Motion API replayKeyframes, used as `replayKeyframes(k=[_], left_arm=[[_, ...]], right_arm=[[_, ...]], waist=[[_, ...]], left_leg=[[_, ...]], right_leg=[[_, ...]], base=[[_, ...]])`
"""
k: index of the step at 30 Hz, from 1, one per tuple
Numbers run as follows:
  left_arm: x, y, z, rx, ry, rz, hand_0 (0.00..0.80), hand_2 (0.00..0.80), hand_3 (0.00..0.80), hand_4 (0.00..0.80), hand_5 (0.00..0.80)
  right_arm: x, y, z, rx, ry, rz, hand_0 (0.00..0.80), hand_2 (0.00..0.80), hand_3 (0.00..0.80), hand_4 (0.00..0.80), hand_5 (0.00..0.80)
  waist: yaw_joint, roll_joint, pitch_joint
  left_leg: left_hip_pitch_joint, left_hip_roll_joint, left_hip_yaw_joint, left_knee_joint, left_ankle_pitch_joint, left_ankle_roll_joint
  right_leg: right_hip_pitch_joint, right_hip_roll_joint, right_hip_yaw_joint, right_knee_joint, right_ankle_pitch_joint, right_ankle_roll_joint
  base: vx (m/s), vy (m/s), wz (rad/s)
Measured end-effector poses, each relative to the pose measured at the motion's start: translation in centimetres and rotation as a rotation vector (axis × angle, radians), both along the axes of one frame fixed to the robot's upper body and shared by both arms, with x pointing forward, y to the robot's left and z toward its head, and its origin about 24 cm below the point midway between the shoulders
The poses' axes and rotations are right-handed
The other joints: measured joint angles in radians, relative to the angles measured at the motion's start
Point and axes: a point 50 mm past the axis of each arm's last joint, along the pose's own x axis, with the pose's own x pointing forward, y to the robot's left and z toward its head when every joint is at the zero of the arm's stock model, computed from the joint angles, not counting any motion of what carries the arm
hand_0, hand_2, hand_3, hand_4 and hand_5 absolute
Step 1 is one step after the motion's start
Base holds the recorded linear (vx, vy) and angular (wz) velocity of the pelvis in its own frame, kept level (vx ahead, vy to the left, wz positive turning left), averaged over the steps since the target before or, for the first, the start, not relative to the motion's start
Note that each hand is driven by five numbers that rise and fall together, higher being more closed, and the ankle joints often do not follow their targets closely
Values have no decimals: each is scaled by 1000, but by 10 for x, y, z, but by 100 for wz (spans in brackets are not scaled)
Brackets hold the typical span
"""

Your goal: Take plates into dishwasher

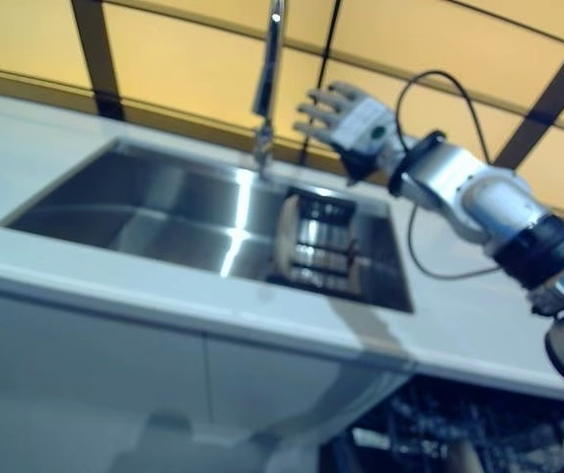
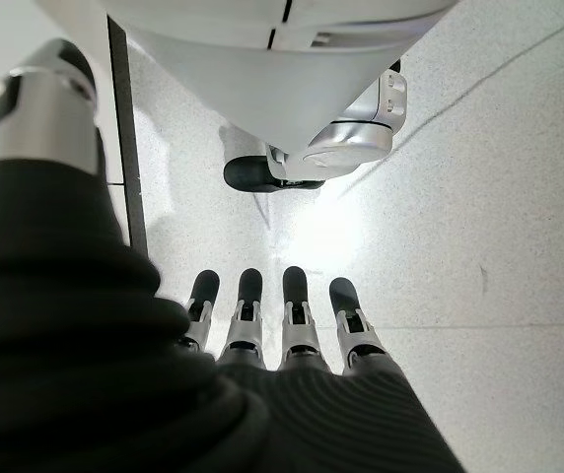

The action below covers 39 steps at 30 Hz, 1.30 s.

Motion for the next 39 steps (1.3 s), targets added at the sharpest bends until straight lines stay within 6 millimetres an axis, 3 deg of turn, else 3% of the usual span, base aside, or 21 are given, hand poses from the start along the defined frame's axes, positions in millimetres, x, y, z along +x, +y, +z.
replayKeyframes(k=[13,20,39], left_arm=[[-5,1,-1,-2,-12,25,0,0,0,0,0],[8,0,3,-9,-88,26,0,0,0,0,0],[13,-2,5,-35,-140,55,0,0,0,0,0]], right_arm=[[0,4,-14,-74,52,-18,0,0,0,0,0],[-1,4,-15,-84,51,-20,0,0,0,0,0],[1,15,-24,-96,81,-3,0,0,0,0,0]], waist=[[8,-1,34],[25,-7,75],[30,-4,125]], left_leg=[[-36,0,-11,2,3,-1],[-57,-1,-22,2,9,-1],[-102,-3,-34,4,12,-2]], right_leg=[[-28,2,-12,-3,0,0],[-43,3,-24,0,1,0],[-80,4,-36,0,1,-1]], base=[[-19,1,2],[-9,1,4],[-5,4,1]])
